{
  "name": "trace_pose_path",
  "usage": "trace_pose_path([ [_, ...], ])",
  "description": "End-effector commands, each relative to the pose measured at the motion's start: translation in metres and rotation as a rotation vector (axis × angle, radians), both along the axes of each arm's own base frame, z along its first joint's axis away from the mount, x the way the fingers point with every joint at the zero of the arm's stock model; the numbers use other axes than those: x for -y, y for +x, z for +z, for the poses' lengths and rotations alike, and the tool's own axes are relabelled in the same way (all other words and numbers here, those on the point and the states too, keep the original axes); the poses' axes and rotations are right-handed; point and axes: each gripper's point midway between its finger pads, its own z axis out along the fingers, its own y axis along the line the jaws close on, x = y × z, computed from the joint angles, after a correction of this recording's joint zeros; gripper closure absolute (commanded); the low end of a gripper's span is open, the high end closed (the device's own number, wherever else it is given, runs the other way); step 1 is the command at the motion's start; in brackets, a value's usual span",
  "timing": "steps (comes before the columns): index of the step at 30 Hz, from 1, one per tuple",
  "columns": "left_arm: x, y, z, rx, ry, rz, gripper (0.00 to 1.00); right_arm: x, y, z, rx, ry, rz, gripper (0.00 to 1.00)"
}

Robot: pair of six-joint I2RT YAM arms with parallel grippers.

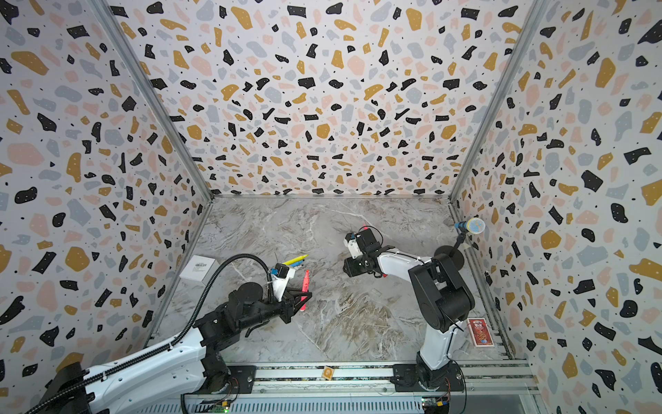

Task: Insert pens into pen caps
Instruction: Rotate the pen cap at the center of the table.

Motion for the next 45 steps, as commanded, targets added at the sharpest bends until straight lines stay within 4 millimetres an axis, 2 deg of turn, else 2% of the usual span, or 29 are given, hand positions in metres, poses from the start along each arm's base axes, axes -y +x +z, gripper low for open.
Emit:
trace_pose_path([
  [1, -0.002, 0.002, 0.007, 0.020, -0.025, 0.012, 1.00, -0.013, 0.022, 0.026, 0.055, 0.018, -0.002, 0.59],
  [6, -0.002, 0.002, 0.008, 0.023, -0.024, 0.013, 1.00, -0.019, 0.029, 0.018, 0.026, 0.004, -0.002, 0.59],
  [21, -0.005, 0.004, 0.010, 0.026, -0.028, 0.026, 1.00, -0.013, 0.019, 0.000, -0.003, -0.009, -0.041, 0.59],
  [29, -0.006, 0.004, 0.012, 0.026, -0.034, 0.035, 1.00, -0.022, 0.009, -0.005, -0.029, 0.019, -0.006, 0.59],
  [39, -0.007, 0.005, 0.012, 0.028, -0.033, 0.036, 1.00, -0.051, -0.014, -0.010, -0.061, 0.029, 0.099, 0.62],
  [45, -0.008, 0.005, 0.012, 0.029, -0.032, 0.038, 1.00, -0.050, -0.036, -0.011, -0.061, 0.003, 0.115, 0.65],
])
